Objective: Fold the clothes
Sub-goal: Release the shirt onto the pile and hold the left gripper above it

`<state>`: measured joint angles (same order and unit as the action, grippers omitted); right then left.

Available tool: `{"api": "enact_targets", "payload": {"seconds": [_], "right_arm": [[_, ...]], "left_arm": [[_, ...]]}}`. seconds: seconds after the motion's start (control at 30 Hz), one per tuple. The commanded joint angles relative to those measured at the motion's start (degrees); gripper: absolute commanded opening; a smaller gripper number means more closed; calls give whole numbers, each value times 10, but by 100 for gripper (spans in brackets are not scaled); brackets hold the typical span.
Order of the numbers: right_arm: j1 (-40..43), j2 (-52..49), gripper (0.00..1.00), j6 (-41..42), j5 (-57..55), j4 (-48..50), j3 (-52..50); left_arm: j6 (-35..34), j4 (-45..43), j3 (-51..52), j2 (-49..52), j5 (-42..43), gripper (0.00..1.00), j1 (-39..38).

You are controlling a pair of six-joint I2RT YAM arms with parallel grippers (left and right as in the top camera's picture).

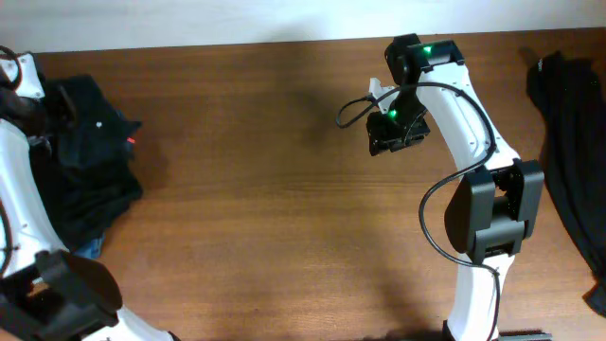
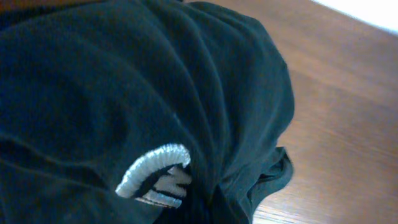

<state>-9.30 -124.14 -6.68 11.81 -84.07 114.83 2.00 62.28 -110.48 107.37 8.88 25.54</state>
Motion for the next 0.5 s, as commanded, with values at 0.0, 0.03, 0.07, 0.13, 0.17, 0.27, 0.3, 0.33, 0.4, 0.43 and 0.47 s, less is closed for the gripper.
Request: {"api": "enact_targets", "payload": {"seconds": [0.0,0.03,0.07,0.13,0.17,0.27,0.3,0.33,0.4,0.43,0.47], "right_arm": [[0,7,48,-3,-5,-4,-3],[0,7,48,-4,-5,-4,-3],[0,7,48,-3,-5,-4,-3],[0,7,48,-3,-5,-5,-3],[0,7,48,-4,-5,-6,-3],[0,7,48,-4,-5,-12,-3],[0,7,48,-4,-5,-12,-3],[0,7,48,-4,-5,-12,-3],[0,7,48,-4,-5,-12,-3],[0,7,48,-4,-5,-12,-3],[0,7,48,-3,-5,-12,-3]], "left_arm": [[12,-4,-11,13,-66,0,11],[12,-4,-11,13,-76,1,14],[12,-3,-11,14,-84,1,17],[12,-4,-10,19,-87,0,26],[12,-3,-10,24,-88,0,30],[12,-3,-9,43,-89,1,47],[12,-3,-9,47,-89,1,51],[12,-3,-9,51,-89,1,54],[12,-3,-9,65,-89,1,69],[12,-3,-9,70,-89,1,73],[12,-3,-9,71,-89,1,76]]}}
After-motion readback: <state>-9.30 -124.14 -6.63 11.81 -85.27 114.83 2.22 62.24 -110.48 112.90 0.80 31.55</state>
